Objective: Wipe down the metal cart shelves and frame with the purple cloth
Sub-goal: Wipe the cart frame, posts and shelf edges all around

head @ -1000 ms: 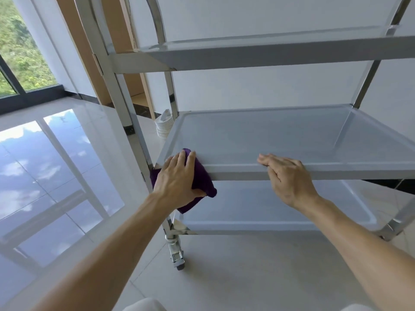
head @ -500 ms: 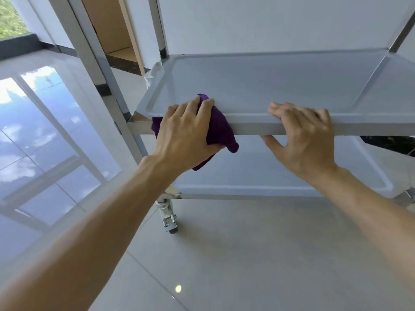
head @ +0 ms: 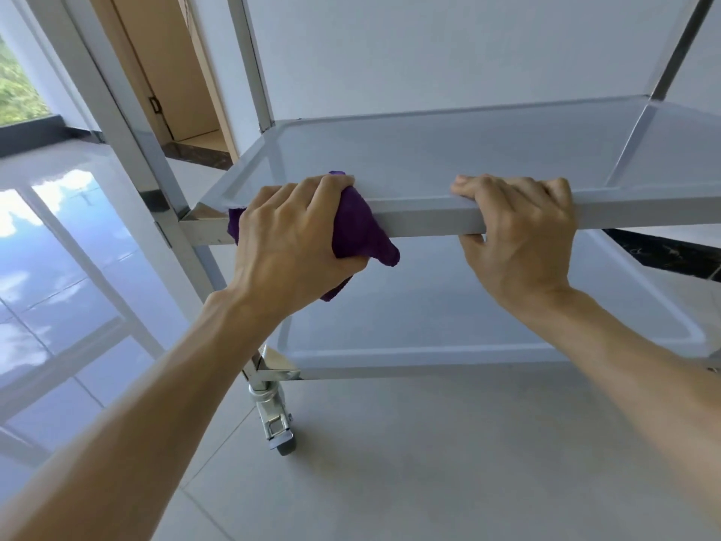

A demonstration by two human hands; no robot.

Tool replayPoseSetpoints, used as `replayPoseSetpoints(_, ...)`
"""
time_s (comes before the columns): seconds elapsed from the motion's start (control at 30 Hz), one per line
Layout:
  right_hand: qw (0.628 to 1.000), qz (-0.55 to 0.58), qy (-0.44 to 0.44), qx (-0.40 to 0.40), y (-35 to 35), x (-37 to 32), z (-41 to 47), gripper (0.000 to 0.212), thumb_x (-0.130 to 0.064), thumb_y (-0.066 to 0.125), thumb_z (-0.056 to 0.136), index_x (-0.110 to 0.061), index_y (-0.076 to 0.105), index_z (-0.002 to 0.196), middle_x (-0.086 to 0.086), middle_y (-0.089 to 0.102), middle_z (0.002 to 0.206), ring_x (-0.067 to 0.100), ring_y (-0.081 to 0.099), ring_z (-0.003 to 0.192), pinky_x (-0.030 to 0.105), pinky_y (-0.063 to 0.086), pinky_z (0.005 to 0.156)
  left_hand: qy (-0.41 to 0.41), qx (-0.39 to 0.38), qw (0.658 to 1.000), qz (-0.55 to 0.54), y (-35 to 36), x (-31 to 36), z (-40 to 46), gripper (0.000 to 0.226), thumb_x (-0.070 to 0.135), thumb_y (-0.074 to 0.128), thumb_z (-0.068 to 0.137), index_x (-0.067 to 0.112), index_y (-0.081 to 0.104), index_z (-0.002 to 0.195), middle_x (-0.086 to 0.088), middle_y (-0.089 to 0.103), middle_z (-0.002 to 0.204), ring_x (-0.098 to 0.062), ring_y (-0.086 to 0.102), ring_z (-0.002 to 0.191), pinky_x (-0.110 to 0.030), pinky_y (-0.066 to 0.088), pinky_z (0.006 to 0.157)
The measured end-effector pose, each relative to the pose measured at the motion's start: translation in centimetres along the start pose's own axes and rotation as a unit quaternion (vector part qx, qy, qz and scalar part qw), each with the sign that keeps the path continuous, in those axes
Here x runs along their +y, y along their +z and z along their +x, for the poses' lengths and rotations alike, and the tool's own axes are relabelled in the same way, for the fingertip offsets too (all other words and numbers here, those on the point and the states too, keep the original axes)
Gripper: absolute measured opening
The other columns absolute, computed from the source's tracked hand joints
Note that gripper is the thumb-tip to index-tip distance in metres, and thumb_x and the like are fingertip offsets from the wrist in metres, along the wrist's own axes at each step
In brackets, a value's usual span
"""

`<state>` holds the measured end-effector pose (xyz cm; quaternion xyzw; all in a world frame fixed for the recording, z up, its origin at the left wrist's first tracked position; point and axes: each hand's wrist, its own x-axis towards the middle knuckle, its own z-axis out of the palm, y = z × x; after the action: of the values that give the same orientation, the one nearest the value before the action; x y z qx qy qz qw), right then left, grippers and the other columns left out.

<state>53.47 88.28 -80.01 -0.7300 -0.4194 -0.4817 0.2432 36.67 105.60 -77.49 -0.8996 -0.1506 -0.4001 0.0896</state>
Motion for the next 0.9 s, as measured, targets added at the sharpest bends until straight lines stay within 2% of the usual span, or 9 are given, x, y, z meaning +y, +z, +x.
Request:
replayPoseSetpoints(0.17, 0.999, -0.012, 0.001, -0.040, -1.7, -1.5, -0.7, 0.039, 0.002, 0.059, 0.074, -0.009, 0.066, 0.110, 0.005, 0.074, 0.101, 0.032, 0.066, 0.091, 0.042, 0.036, 0.083, -0.039, -0.052, 0.995, -0.080, -2.3, 0.1, -1.2, 0.067, 0.060, 0.073, 0.065, 0.038, 0.055, 0.126, 0.024, 0.063, 0.110, -0.007, 0.055, 0.100, -0.028, 0.033, 0.090)
replayPoseSetpoints(0.23, 0.998, -0.022, 0.000, -0.067, -2.6, -2.4, -0.7, 0.038, 0.003, 0.057, 0.076, -0.009, 0.065, 0.111, 0.007, 0.073, 0.101, 0.034, 0.065, 0.091, 0.043, 0.036, 0.082, -0.072, -0.078, 0.983, -0.150, -3.7, -0.1, -2.0, 0.064, 0.060, 0.070, 0.065, 0.043, 0.053, 0.124, 0.030, 0.062, 0.107, 0.003, 0.050, 0.099, -0.030, 0.038, 0.093)
replayPoseSetpoints(0.3, 0.995, -0.038, -0.004, -0.088, -3.6, -3.0, -0.8, 0.035, 0.002, 0.054, 0.079, -0.008, 0.064, 0.111, 0.008, 0.073, 0.104, 0.034, 0.064, 0.091, 0.043, 0.035, 0.082, -0.112, -0.073, 0.956, -0.263, -5.3, 0.2, -2.9, 0.061, 0.048, 0.078, 0.068, 0.040, 0.055, 0.125, 0.028, 0.065, 0.114, 0.000, 0.058, 0.108, -0.034, 0.049, 0.095)
replayPoseSetpoints(0.37, 0.994, -0.049, -0.009, -0.099, -4.5, -3.6, -1.2, 0.034, 0.001, 0.053, 0.081, -0.008, 0.064, 0.112, 0.008, 0.072, 0.108, 0.033, 0.065, 0.094, 0.043, 0.035, 0.082, -0.142, -0.040, 0.920, -0.363, -6.9, 1.0, -4.5, 0.061, 0.033, 0.085, 0.073, 0.032, 0.057, 0.127, 0.025, 0.065, 0.121, 0.001, 0.061, 0.112, -0.025, 0.053, 0.094)
replayPoseSetpoints(0.47, 0.994, -0.048, -0.021, -0.096, -5.7, -4.3, -1.7, 0.033, 0.001, 0.051, 0.081, -0.008, 0.065, 0.109, 0.007, 0.072, 0.109, 0.032, 0.066, 0.096, 0.043, 0.037, 0.081, -0.179, 0.006, 0.883, -0.435, -9.1, 1.2, -7.3, 0.055, 0.023, 0.085, 0.077, 0.027, 0.060, 0.125, 0.022, 0.067, 0.121, 0.003, 0.064, 0.108, -0.011, 0.051, 0.083)
replayPoseSetpoints(0.6, 0.996, -0.034, -0.046, -0.074, -6.6, -4.6, -2.2, 0.030, 0.000, 0.053, 0.080, -0.007, 0.067, 0.106, 0.007, 0.073, 0.110, 0.031, 0.068, 0.098, 0.042, 0.038, 0.078, -0.296, 0.112, 0.827, -0.464, -11.0, -0.8, -11.7, 0.046, 0.044, 0.083, 0.070, 0.042, 0.066, 0.113, 0.019, 0.071, 0.111, -0.001, 0.067, 0.101, -0.014, 0.054, 0.073)
replayPoseSetpoints(0.7, 0.996, -0.024, -0.060, -0.066, -6.6, -4.7, -2.4, 0.030, -0.002, 0.055, 0.080, -0.006, 0.066, 0.107, 0.009, 0.073, 0.110, 0.033, 0.068, 0.097, 0.043, 0.037, 0.077, -0.388, 0.192, 0.782, -0.450, -11.0, -2.9, -14.6, 0.043, 0.049, 0.081, 0.066, 0.050, 0.064, 0.106, 0.023, 0.069, 0.106, 0.003, 0.066, 0.097, -0.012, 0.054, 0.067)
replayPoseSetpoints(0.77, 0.996, -0.018, -0.067, -0.059, -6.6, -4.7, -2.5, 0.031, -0.003, 0.057, 0.078, -0.006, 0.066, 0.108, 0.009, 0.073, 0.110, 0.033, 0.068, 0.097, 0.043, 0.036, 0.077, -0.412, 0.199, 0.782, -0.423, -10.8, -4.4, -15.4, 0.046, 0.048, 0.081, 0.067, 0.052, 0.060, 0.108, 0.027, 0.066, 0.105, 0.006, 0.065, 0.096, -0.010, 0.052, 0.064)
replayPoseSetpoints(0.9, 0.997, 0.003, -0.066, -0.043, -6.5, -4.4, -2.7, 0.036, -0.007, 0.059, 0.077, -0.008, 0.066, 0.112, 0.008, 0.074, 0.109, 0.033, 0.068, 0.098, 0.042, 0.034, 0.079, -0.407, 0.131, 0.825, -0.369, -8.8, -6.8, -13.8, 0.067, 0.042, 0.082, 0.075, 0.041, 0.047, 0.131, 0.021, 0.061, 0.114, 0.000, 0.063, 0.098, -0.016, 0.055, 0.069)
